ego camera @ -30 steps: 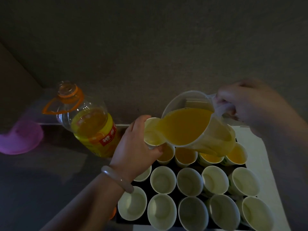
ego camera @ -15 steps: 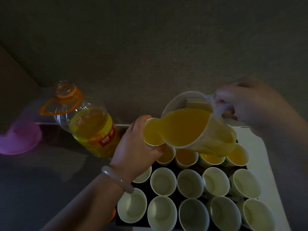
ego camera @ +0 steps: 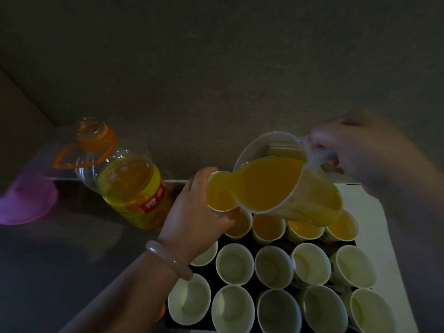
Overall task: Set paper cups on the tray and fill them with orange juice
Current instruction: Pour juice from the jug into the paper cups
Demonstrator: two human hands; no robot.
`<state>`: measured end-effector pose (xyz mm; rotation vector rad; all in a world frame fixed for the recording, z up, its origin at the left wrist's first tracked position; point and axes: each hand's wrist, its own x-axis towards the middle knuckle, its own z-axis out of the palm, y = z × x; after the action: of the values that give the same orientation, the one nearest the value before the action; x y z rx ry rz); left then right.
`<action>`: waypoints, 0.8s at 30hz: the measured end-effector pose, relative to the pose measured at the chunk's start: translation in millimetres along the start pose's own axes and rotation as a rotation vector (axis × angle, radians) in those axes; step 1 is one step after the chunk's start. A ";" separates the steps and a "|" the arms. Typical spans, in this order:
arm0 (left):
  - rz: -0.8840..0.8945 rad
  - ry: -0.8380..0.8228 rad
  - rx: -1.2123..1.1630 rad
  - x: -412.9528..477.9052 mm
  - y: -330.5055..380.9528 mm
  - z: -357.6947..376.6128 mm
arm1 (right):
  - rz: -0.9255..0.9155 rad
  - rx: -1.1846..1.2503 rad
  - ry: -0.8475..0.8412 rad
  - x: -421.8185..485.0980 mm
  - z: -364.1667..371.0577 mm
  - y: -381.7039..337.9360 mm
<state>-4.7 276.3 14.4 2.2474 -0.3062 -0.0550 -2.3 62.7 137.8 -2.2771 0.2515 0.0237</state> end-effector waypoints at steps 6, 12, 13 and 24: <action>-0.013 -0.010 0.028 -0.2 -2.8 1.5 | 0.002 -0.024 0.011 -2.2 0.0 -1.8; -0.007 0.001 0.019 -2.3 -0.2 0.6 | -0.036 -0.031 -0.023 -1.7 -2.3 -0.4; -0.006 0.004 0.022 -2.7 0.6 0.6 | -0.035 -0.029 -0.019 -1.4 -2.2 -0.1; -0.025 -0.005 0.035 -2.0 -0.3 0.5 | -0.056 -0.030 -0.012 -1.3 -2.1 0.3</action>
<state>-6.6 276.6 13.8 2.2863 -0.2839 -0.0687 -3.7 61.1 139.1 -2.3125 0.1819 0.0116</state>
